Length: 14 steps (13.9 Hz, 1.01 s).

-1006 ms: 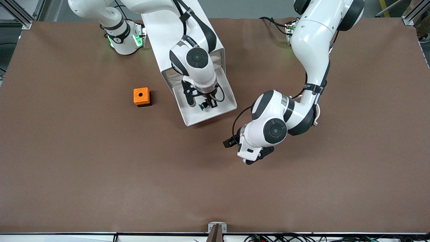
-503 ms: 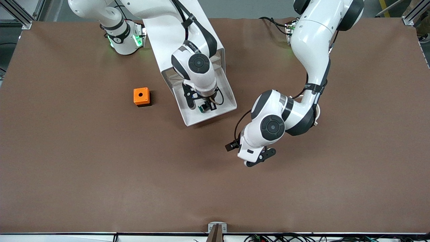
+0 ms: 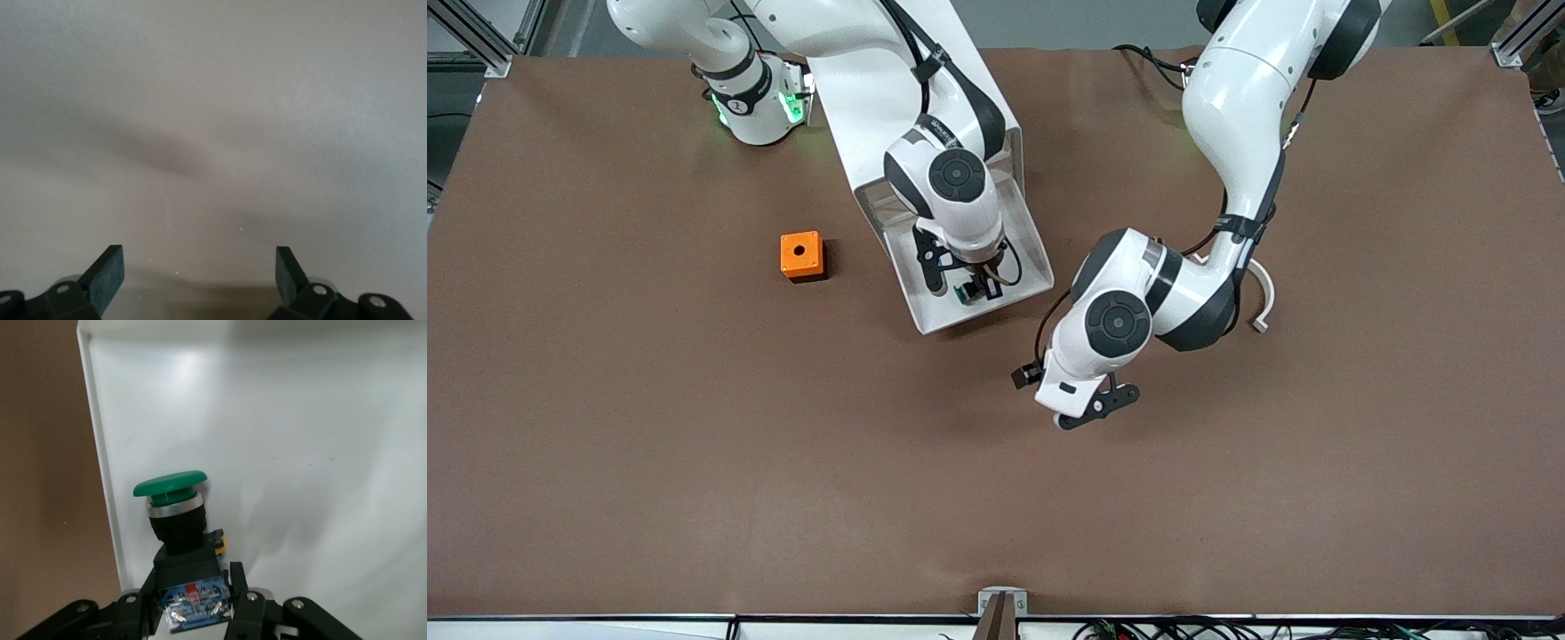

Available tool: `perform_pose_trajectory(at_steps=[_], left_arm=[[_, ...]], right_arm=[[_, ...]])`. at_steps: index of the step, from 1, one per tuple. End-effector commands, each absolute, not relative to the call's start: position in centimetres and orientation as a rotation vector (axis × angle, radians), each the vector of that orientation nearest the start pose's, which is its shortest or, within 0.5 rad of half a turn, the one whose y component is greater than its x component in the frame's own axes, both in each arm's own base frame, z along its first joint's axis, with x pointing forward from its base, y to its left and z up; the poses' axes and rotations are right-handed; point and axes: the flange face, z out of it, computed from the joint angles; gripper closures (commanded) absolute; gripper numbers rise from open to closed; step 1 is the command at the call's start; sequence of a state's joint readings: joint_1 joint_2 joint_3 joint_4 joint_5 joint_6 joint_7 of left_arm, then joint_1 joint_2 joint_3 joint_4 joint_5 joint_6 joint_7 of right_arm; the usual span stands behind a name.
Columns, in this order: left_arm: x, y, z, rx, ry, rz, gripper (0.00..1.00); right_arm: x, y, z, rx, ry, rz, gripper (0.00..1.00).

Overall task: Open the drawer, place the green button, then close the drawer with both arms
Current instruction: 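Lower the green button into the drawer and open the right gripper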

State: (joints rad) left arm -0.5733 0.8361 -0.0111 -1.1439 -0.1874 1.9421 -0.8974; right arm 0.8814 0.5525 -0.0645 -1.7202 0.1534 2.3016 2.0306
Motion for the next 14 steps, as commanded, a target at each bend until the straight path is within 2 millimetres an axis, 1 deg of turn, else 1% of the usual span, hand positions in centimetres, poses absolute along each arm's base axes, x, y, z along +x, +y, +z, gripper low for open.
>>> perform_pose_trajectory(at_steps=[1,2,4,5,6,8,10,11,12,13,14], left_arm=[[62.5,-42.8,29.4,-3.169,-0.603,0.209,0.00],[62.8,-42.8,29.3,-3.178,-0.604,0.171,0.00],[62.9,-42.9,29.4,-3.171,-0.644,0.162,0.00],[63.1,-42.7,29.3,-3.158,-0.704,0.151,0.00],[63.2,-42.7,29.4,-3.155,-0.739,0.141,0.00],[63.3,-42.6,29.2,-3.130,-0.784,0.122,0.00],[63.2,-42.8,29.4,-3.116,-0.833,0.117,0.00],[63.1,-42.8,29.3,-3.111,-0.836,0.114,0.00],[63.0,-43.0,29.3,-3.113,-0.827,0.114,0.00],[62.9,-43.0,29.1,-3.108,-0.818,0.108,0.00],[62.8,-43.1,28.7,-3.104,-0.796,0.105,0.00]], right_arm=[[46.8,49.6,26.6,-2.441,1.904,0.120,0.38],[46.8,49.7,26.7,-2.440,1.908,0.121,0.00],[46.8,49.7,26.9,-2.451,1.895,0.116,0.00],[47.0,49.6,27.3,-2.461,1.876,0.103,0.00],[47.1,49.8,27.7,-2.500,1.826,0.077,0.00],[47.0,50.2,29.0,-2.679,1.629,0.019,0.00],[47.7,49.9,31.3,-2.873,1.382,0.032,0.00],[48.8,48.9,33.0,-2.953,1.255,0.053,0.00],[50.6,46.8,34.9,-3.012,1.145,0.083,0.00],[51.9,45.1,36.4,-3.050,1.032,0.103,0.00],[53.8,42.5,37.7,-3.075,0.915,0.120,0.00]])
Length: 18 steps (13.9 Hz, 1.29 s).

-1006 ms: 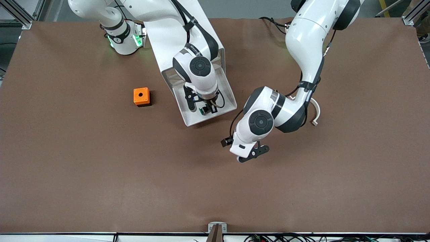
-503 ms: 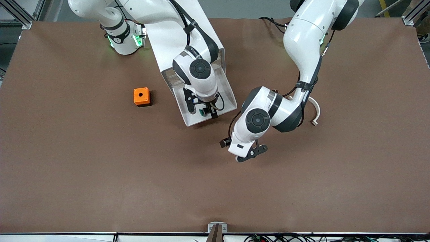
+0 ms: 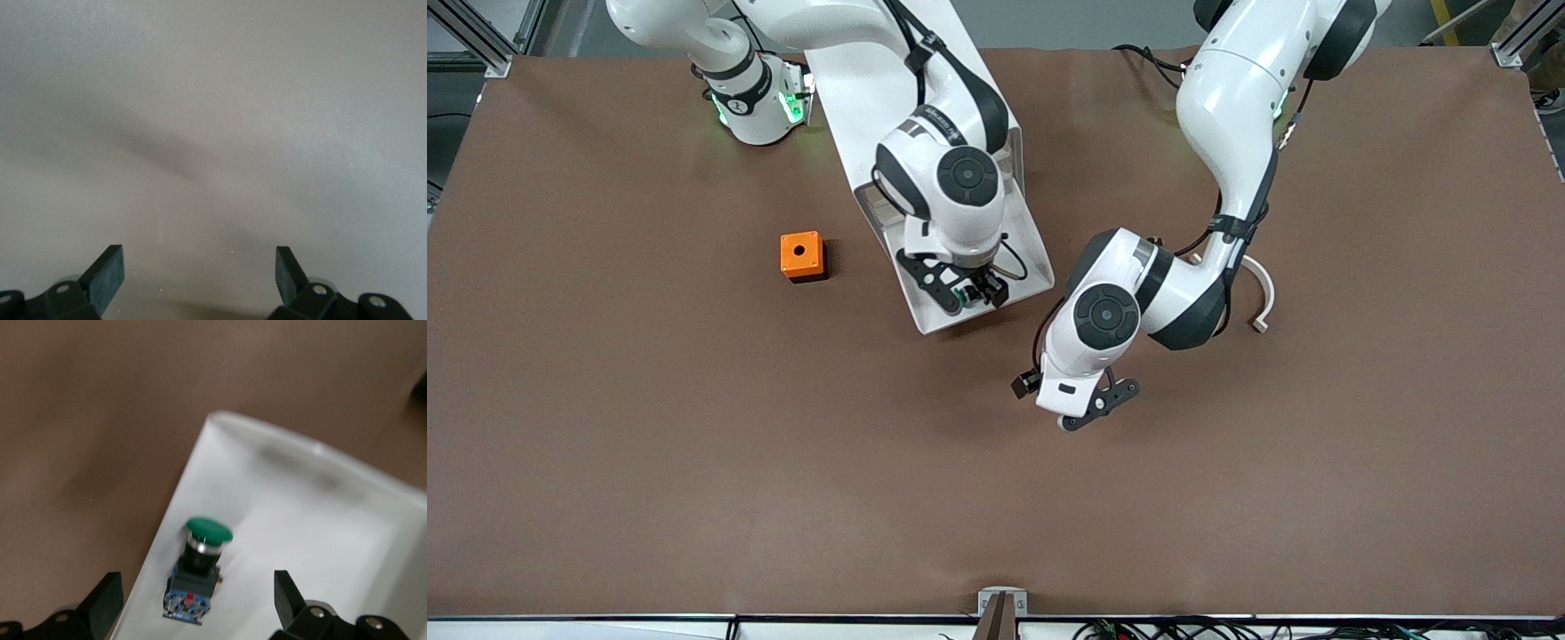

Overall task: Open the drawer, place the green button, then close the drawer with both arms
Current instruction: 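Lower the green button into the drawer and open the right gripper, then withdraw the right gripper while the left gripper pushes the drawer inward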

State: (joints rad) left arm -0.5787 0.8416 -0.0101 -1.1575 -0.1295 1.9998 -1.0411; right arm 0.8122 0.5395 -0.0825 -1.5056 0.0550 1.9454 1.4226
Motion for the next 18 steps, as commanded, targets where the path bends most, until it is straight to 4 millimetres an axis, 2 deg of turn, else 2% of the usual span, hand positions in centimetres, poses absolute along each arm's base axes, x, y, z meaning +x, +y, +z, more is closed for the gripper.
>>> perform_pose_trajectory(at_steps=[1,2,5,8,10,12,15,16,18], left_arm=[[62.6,-43.4,28.5,-3.105,-0.792,0.115,0.00],[62.4,-43.6,28.3,-3.107,-0.793,0.126,0.00],[61.2,-44.8,27.6,-3.105,-0.760,0.145,0.00],[58.7,-47.8,26.4,-3.109,-0.679,0.171,0.00],[57.2,-49.3,25.6,-3.106,-0.631,0.182,0.00],[55.9,-50.6,24.9,-3.103,-0.594,0.193,0.00],[53.9,-52.3,23.7,-3.094,-0.532,0.209,0.00],[52.9,-53.1,23.4,-3.093,-0.511,0.215,0.00],[51.7,-54.2,23.3,-3.095,-0.477,0.221,0.00]], right_arm=[[55.4,39.9,38.7,-3.097,0.811,0.133,0.00],[56.7,37.5,39.6,-3.120,0.709,0.149,0.00],[60.7,26.9,43.0,-3.166,0.455,0.225,0.00],[63.0,16.6,45.8,-3.152,0.313,0.254,0.00],[63.6,10.9,47.4,-3.136,0.288,0.251,0.00],[63.8,5.1,48.2,-3.123,0.168,0.258,0.00],[63.4,-4.8,49.8,-3.099,0.042,0.217,0.00],[63.1,-7.5,50.0,-3.094,0.035,0.207,0.00],[62.5,-11.1,50.2,-3.088,0.027,0.200,0.00]])
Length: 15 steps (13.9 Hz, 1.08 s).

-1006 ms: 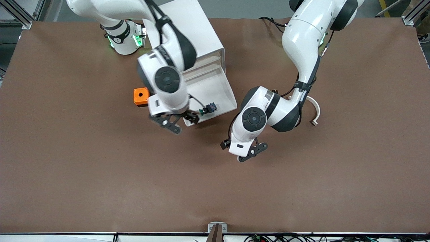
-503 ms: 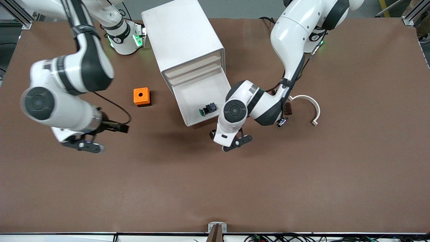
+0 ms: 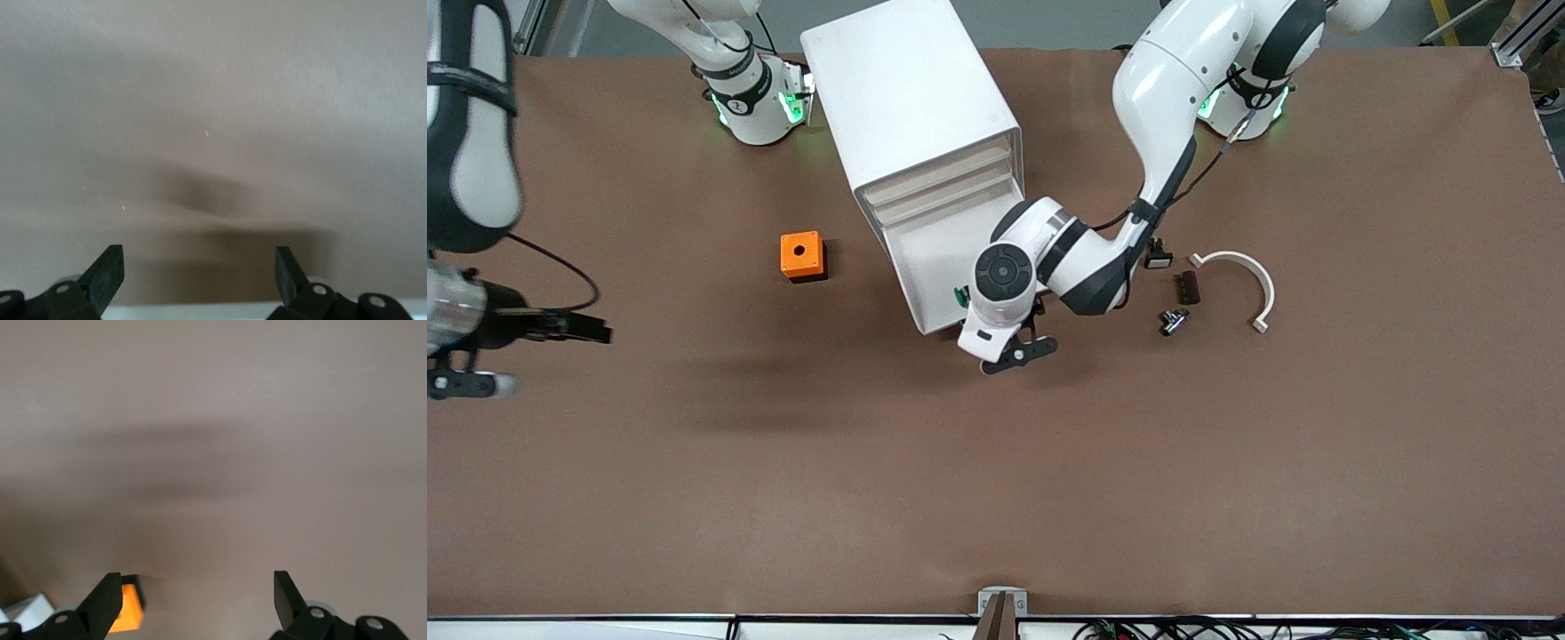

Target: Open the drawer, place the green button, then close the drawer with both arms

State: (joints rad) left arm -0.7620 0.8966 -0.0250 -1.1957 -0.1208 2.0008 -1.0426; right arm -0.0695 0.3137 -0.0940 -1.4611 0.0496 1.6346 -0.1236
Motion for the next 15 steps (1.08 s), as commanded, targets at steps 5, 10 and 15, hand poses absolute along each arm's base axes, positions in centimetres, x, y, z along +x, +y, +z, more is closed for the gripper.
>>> perform_pose_trajectory(at_steps=[5,10,15], left_arm=[[49.4,-56.3,23.4,-3.120,-0.422,0.276,0.00],[47.2,-58.0,23.2,-3.142,-0.420,0.382,0.00],[44.7,-59.8,23.0,-3.157,-0.420,0.498,0.00]], right_arm=[[60.5,-13.9,55.3,-3.111,0.058,0.231,0.00],[59.1,-12.0,60.2,-3.096,0.161,0.260,0.00],[58.9,-10.1,63.0,-3.119,0.149,0.190,0.00]])
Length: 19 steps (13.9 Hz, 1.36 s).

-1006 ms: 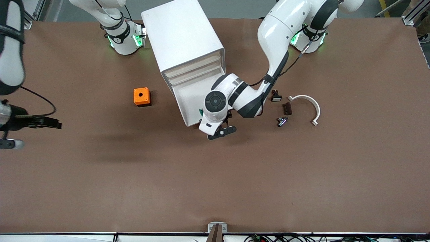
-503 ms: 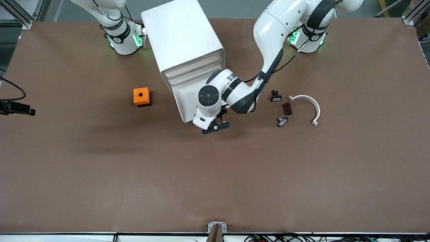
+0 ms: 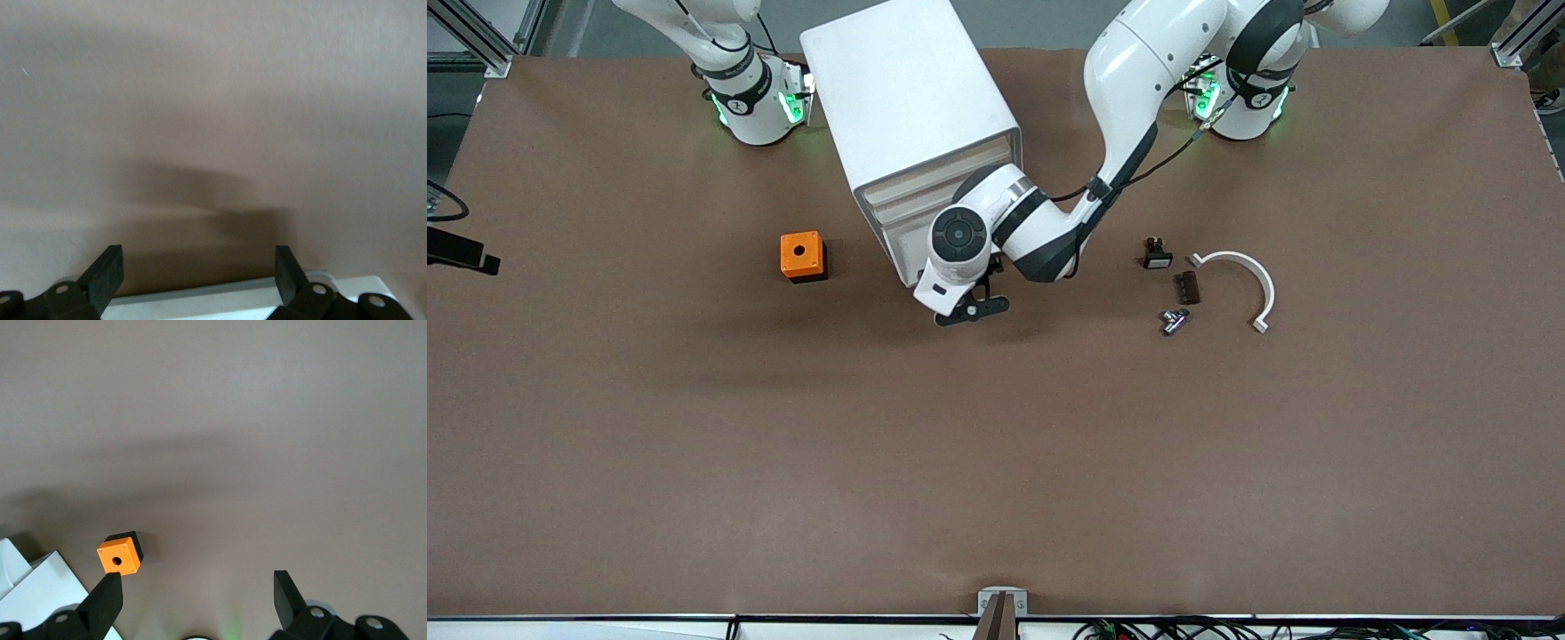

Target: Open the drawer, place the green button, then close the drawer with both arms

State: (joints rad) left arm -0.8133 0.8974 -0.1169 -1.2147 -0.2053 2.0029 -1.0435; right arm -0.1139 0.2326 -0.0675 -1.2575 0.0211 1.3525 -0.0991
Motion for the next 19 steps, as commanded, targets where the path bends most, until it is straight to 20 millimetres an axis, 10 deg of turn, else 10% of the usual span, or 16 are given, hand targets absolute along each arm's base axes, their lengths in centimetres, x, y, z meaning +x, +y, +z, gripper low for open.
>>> perform_pose_trajectory(at_steps=[1,11,19], left_arm=[[44.2,-60.1,22.9,-3.156,-0.417,0.512,0.00],[39.0,-62.5,21.2,-3.125,-0.373,0.644,0.00],[39.0,-62.4,21.2,-3.124,-0.371,0.636,0.00]], right_arm=[[58.9,-10.2,63.7,-3.125,0.152,0.170,0.00],[54.3,-8.1,67.8,-3.127,0.185,0.219,0.00],[50.3,-8.1,65.4,-3.117,0.188,0.111,0.00]])
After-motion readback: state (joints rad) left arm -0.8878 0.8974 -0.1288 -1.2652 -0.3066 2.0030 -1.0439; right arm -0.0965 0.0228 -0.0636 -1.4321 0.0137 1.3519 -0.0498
